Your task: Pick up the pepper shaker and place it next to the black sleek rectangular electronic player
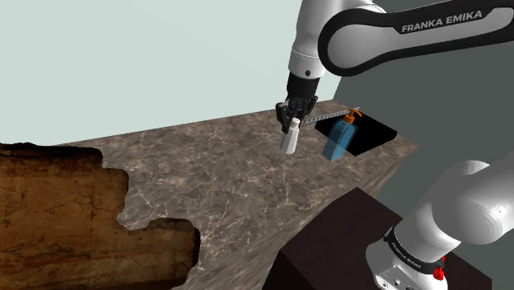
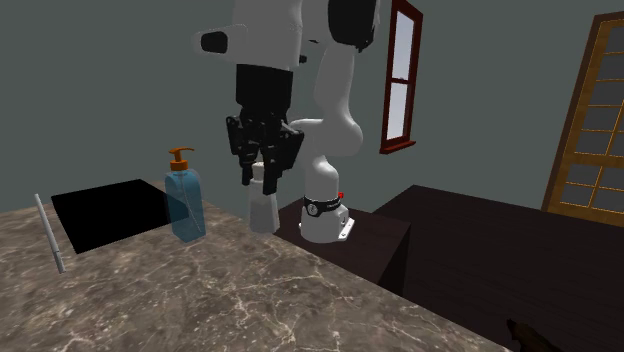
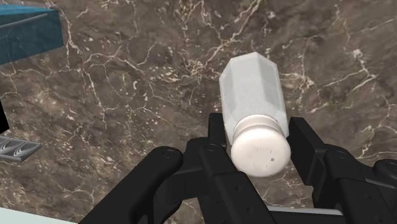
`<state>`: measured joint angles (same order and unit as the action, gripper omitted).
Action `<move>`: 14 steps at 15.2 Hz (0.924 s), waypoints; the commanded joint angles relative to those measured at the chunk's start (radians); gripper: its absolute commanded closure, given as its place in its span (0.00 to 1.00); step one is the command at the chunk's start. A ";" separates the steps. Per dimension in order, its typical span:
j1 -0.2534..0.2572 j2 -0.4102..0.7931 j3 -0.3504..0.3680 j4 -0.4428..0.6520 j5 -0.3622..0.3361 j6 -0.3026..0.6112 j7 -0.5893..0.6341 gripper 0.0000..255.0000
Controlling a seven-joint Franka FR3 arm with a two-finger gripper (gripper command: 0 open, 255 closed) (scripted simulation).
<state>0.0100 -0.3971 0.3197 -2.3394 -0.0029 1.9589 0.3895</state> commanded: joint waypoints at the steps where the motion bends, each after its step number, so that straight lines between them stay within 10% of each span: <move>1: 0.000 -0.005 -0.002 0.022 0.001 -0.028 -0.002 1.00; 14: -0.051 0.001 -0.095 0.112 -0.036 -0.103 -0.129 1.00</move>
<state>-0.0303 -0.4004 0.2433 -2.2359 -0.0310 1.8577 0.2866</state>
